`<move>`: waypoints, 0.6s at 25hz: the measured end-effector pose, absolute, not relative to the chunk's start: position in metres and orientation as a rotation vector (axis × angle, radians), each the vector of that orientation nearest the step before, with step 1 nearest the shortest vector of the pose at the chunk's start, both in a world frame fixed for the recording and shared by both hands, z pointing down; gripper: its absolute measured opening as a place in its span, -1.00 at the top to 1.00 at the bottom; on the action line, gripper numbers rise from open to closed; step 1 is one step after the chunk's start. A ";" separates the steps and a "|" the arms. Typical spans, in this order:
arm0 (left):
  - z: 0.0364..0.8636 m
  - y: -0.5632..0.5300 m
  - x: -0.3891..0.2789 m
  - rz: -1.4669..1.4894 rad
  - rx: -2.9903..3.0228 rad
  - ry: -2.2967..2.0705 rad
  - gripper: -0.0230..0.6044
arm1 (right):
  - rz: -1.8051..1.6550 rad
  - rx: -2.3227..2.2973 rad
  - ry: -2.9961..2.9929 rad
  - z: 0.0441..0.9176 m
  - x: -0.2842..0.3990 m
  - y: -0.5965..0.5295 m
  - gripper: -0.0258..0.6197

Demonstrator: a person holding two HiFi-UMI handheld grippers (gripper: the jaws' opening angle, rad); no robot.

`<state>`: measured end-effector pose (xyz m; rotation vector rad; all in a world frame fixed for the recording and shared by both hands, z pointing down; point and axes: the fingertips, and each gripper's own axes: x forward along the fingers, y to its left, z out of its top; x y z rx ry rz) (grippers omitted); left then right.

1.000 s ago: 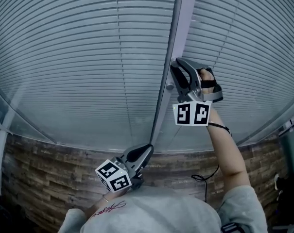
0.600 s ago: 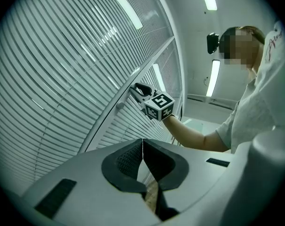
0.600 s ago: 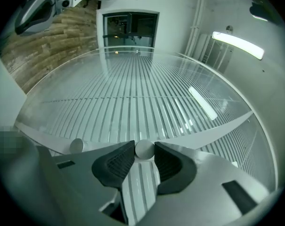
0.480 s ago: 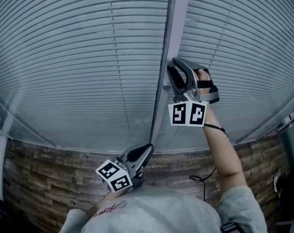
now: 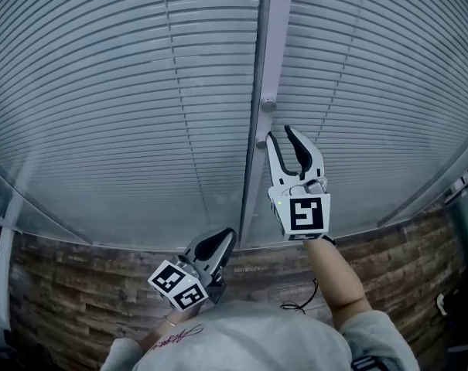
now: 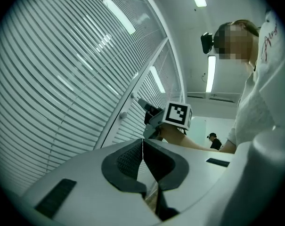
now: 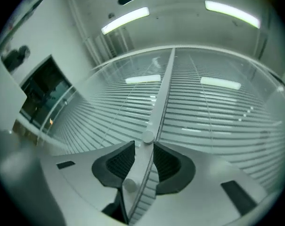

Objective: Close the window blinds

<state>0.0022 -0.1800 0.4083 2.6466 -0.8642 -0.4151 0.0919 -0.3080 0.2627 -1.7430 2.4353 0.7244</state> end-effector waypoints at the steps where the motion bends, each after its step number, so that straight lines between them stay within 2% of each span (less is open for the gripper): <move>1: 0.406 -0.181 0.000 -0.421 2.654 -0.877 0.87 | 0.653 -1.692 2.450 0.268 0.090 -0.299 0.51; 4: 0.403 -0.183 -0.003 -0.420 2.680 -0.908 0.87 | 0.554 -1.575 2.514 0.290 0.081 -0.274 0.56; 7: 0.403 -0.185 -0.003 -0.410 2.696 -0.916 0.87 | 0.430 -1.526 2.557 0.315 0.075 -0.257 0.76; 15: 0.408 -0.182 -0.002 -0.363 2.739 -0.949 0.87 | 0.198 -1.500 2.643 0.374 0.069 -0.222 0.85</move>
